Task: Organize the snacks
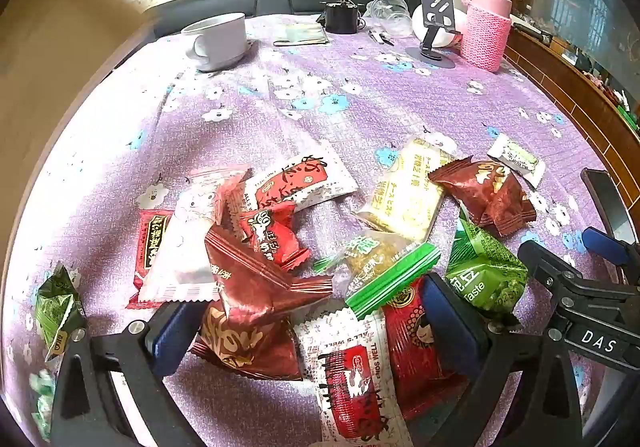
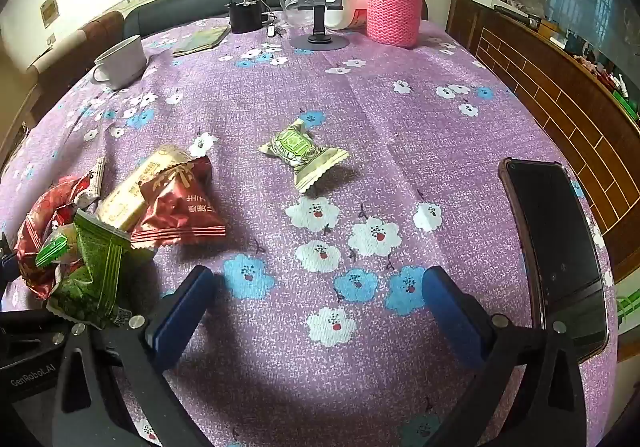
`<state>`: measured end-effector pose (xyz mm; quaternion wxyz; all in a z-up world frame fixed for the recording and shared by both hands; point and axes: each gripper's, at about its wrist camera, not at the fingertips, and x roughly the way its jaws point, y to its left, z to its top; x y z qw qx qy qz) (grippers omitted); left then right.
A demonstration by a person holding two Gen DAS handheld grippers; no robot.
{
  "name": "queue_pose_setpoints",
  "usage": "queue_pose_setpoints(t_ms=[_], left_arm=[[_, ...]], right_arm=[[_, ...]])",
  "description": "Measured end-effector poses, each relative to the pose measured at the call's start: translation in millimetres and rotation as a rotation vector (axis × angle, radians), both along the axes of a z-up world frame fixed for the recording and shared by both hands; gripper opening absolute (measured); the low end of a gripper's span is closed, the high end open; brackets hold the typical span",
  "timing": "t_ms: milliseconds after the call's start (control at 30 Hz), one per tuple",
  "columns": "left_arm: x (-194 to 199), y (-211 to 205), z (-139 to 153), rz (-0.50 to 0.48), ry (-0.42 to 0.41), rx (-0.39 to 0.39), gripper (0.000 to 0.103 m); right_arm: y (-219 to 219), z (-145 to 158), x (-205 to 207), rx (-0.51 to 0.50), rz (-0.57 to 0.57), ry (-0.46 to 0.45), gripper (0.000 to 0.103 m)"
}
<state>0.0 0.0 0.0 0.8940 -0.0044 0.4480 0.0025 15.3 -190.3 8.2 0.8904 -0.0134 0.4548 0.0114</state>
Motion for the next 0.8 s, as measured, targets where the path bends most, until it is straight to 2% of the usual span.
queue_pose_setpoints(t_ms=[800], left_arm=[[0.2, -3.3, -1.3, -0.002, 0.001, 0.001, 0.102]], right_arm=[[-0.1, 0.4, -0.1, 0.000, 0.000, 0.000, 0.103]])
